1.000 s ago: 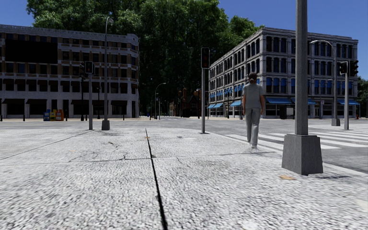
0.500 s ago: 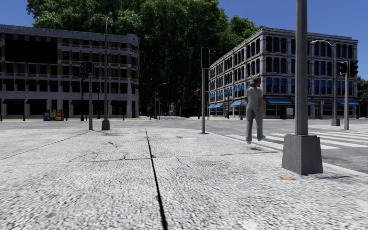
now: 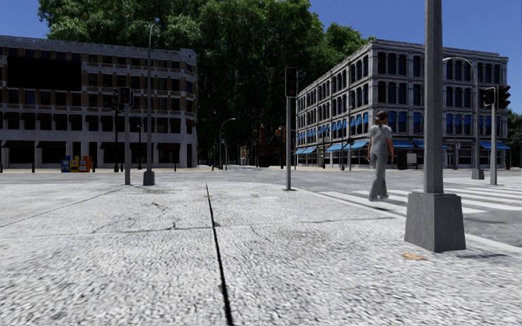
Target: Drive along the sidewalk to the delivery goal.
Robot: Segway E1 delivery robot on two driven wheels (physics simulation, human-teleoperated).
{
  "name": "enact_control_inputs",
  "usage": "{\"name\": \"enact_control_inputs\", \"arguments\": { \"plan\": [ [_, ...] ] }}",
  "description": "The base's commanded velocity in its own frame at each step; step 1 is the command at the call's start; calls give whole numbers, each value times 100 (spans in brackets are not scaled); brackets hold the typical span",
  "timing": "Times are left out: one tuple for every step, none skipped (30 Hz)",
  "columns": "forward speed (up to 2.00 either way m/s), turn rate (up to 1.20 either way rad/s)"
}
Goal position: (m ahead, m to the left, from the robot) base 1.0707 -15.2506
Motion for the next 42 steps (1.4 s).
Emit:
{"name": "enact_control_inputs", "arguments": {
  "plan": [
    [200,0],
    [200,0],
    [200,0],
    [200,0],
    [200,0],
    [200,0],
    [200,0],
    [200,0],
    [200,0],
    [200,0],
    [200,0],
    [200,0],
    [200,0],
    [200,0],
    [200,0],
    [200,0],
    [200,0],
    [200,0],
    [200,0],
    [200,0],
    [200,0],
    [200,0],
    [200,0],
    [200,0],
    [200,0],
    [200,0],
    [200,0],
    [200,0],
    [200,0],
    [200,0],
    [200,-6],
    [200,-19],
    [200,-27],
    [200,-38],
    [200,-38],
    [200,-53],
    [200,-63],
    [200,-66],
    [200,-66],
    [200,-67],
    [200,-68],
    [198,-68]
  ]
}}
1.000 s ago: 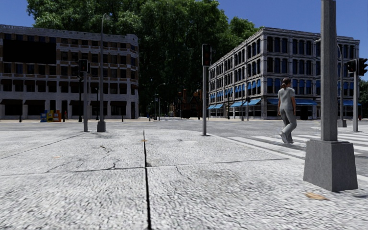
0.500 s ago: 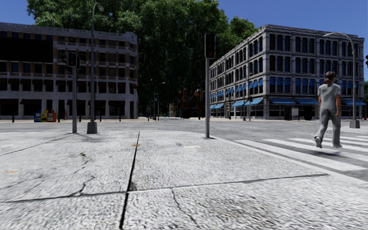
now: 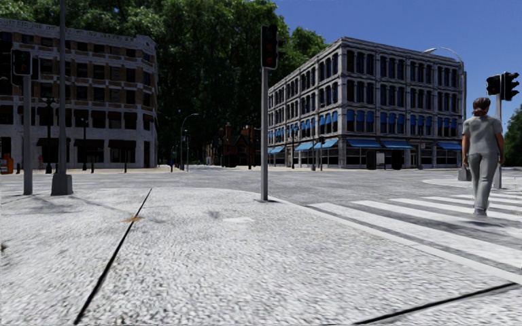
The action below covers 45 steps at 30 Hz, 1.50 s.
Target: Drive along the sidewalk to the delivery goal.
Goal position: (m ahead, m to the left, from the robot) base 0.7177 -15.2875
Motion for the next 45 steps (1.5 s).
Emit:
{"name": "enact_control_inputs", "arguments": {
  "plan": [
    [190,-68],
    [190,-68],
    [182,-68],
    [179,-68],
    [178,-68],
    [178,-68],
    [178,-68],
    [178,-68],
    [178,-68],
    [178,-68],
    [178,-68],
    [178,-67],
    [178,-66],
    [178,-65],
    [178,-65],
    [178,-65],
    [178,-65],
    [178,-65],
    [177,-65],
    [177,-65],
    [168,-65],
    [162,-65],
    [157,-65],
    [154,-65],
    [154,-65],
    [154,-65],
    [153,-65],
    [153,-65],
    [153,-65],
    [153,-65],
    [153,-65],
    [153,-65],
    [153,-65],
    [153,-65],
    [153,-65],
    [153,-65],
    [153,-65],
    [153,-65],
    [152,-65],
    [149,-65],
    [143,-65],
    [141,-65],
    [141,-65],
    [140,-65],
    [140,-65]
  ]
}}
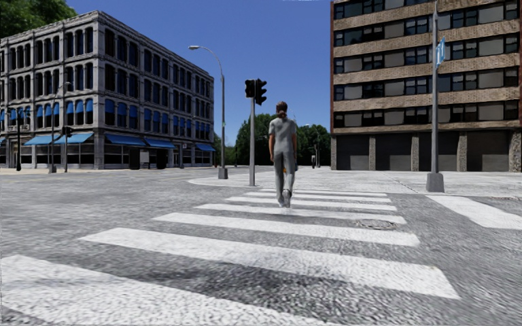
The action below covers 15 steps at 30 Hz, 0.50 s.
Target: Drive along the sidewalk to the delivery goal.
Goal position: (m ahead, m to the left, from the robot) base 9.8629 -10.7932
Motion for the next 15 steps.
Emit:
{"name": "enact_control_inputs", "arguments": {
  "plan": [
    [140,-65],
    [140,-65],
    [140,-65],
    [140,-63],
    [140,-61],
    [140,-61],
    [140,-61],
    [140,-61],
    [140,-60],
    [140,-60],
    [140,-59],
    [140,-59],
    [140,-59],
    [140,-55],
    [140,-32]
  ]
}}
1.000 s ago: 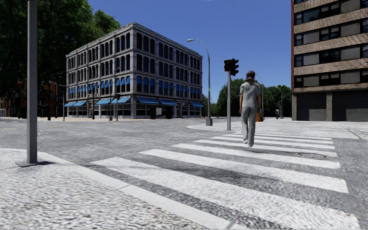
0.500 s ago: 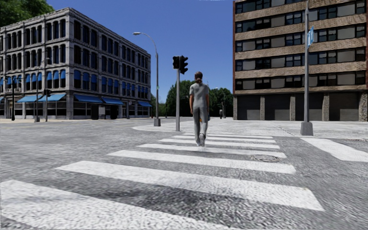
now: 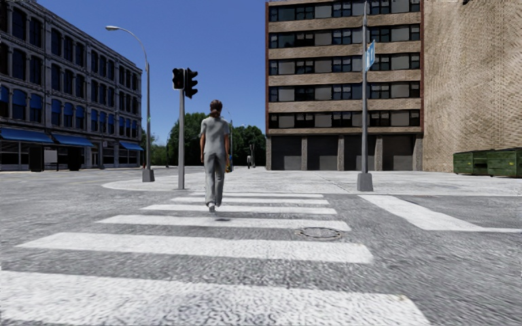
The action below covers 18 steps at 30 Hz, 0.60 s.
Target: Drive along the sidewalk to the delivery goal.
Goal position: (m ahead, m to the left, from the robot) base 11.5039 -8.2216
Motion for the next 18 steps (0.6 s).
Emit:
{"name": "enact_control_inputs", "arguments": {
  "plan": [
    [140,-6],
    [140,-6],
    [140,0],
    [140,0],
    [140,0],
    [140,0],
    [140,0],
    [140,0],
    [140,0],
    [140,0],
    [140,0],
    [140,0],
    [140,0],
    [140,0],
    [140,0],
    [140,0],
    [140,0],
    [140,0]
  ]
}}
